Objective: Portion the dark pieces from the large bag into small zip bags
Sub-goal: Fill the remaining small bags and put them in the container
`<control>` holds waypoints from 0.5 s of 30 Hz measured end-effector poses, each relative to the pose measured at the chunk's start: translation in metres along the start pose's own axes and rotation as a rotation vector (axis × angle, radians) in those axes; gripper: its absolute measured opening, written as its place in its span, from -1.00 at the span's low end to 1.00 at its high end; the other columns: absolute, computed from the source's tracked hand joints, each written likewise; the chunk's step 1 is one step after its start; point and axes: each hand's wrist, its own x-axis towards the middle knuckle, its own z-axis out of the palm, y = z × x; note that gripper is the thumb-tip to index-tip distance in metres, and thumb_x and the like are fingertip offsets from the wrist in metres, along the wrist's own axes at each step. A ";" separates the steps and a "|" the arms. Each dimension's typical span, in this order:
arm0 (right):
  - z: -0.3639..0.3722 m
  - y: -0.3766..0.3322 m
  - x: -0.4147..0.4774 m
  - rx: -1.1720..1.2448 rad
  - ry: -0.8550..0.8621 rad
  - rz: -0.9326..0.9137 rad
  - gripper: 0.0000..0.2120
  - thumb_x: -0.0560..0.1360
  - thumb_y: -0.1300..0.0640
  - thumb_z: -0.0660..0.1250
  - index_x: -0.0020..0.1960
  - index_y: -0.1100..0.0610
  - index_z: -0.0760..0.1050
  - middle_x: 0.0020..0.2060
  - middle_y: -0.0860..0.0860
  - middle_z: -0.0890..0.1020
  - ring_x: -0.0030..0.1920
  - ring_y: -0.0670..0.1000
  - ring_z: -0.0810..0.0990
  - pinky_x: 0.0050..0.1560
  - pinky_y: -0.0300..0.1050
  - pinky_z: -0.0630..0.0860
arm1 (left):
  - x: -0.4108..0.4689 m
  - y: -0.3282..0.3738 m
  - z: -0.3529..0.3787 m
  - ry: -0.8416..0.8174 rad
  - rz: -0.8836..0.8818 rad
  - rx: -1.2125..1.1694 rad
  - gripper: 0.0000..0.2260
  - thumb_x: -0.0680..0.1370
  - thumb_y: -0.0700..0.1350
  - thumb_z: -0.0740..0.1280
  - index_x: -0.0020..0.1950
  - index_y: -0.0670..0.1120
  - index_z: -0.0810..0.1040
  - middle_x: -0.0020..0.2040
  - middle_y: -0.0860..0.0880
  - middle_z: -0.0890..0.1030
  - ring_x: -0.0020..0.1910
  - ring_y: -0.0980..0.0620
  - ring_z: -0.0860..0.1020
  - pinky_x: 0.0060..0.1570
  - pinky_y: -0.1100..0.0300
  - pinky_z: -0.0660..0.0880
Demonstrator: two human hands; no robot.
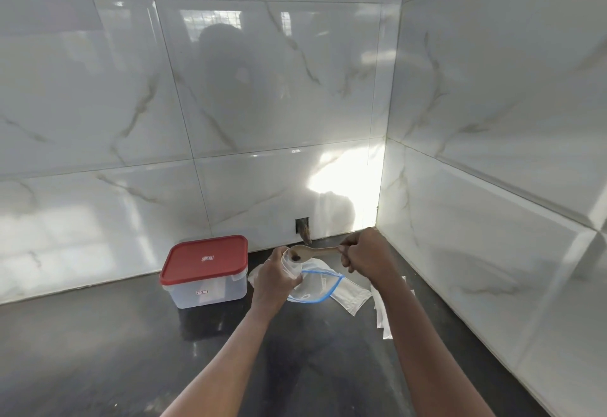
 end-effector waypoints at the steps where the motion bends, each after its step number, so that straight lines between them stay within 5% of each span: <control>1: 0.005 0.001 0.000 -0.022 0.003 -0.040 -0.88 0.51 0.32 0.27 -0.11 0.24 0.59 -0.46 0.06 0.52 -0.52 -0.05 0.43 -0.51 -0.35 0.35 | 0.000 0.000 0.000 -0.005 0.004 0.005 -0.48 0.37 -0.12 0.49 0.29 -0.12 0.40 0.14 -0.06 0.58 0.14 -0.07 0.51 0.06 0.18 0.38; 5: 0.016 0.002 -0.002 -0.206 0.068 -0.289 -0.80 0.51 0.35 0.25 0.02 0.31 0.64 -0.26 0.18 0.63 -0.28 0.10 0.55 -0.21 -0.20 0.46 | 0.001 -0.003 -0.001 -0.007 -0.025 -0.018 -0.42 0.35 -0.10 0.51 0.31 -0.10 0.37 0.17 -0.06 0.56 0.17 -0.07 0.50 0.11 0.13 0.39; 8: 0.018 0.004 -0.005 -0.316 0.109 -0.493 -0.81 0.47 0.39 0.26 -0.07 0.31 0.65 -0.30 0.23 0.65 -0.29 0.22 0.59 -0.19 -0.07 0.55 | 0.001 -0.004 -0.001 -0.007 -0.067 -0.053 -0.41 0.35 -0.10 0.50 0.32 -0.10 0.35 0.14 -0.05 0.55 0.16 -0.06 0.49 0.10 0.13 0.38; 12: 0.020 0.005 -0.007 -0.387 0.089 -0.599 -0.73 0.45 0.44 0.22 -0.01 0.28 0.65 -0.24 0.21 0.66 -0.29 0.14 0.53 -0.19 -0.19 0.47 | 0.001 -0.006 -0.002 0.008 -0.082 -0.073 -0.40 0.37 -0.08 0.50 0.34 -0.11 0.33 0.19 -0.08 0.53 0.20 -0.07 0.47 0.15 0.12 0.37; 15: 0.022 0.006 -0.008 -0.367 0.175 -0.614 -0.72 0.42 0.38 0.20 -0.04 0.28 0.66 -0.23 0.22 0.69 -0.23 0.22 0.62 -0.14 0.00 0.58 | 0.003 -0.007 -0.001 0.021 -0.068 -0.096 -0.43 0.37 -0.07 0.51 0.30 -0.11 0.37 0.16 -0.07 0.55 0.16 -0.06 0.48 0.11 0.11 0.39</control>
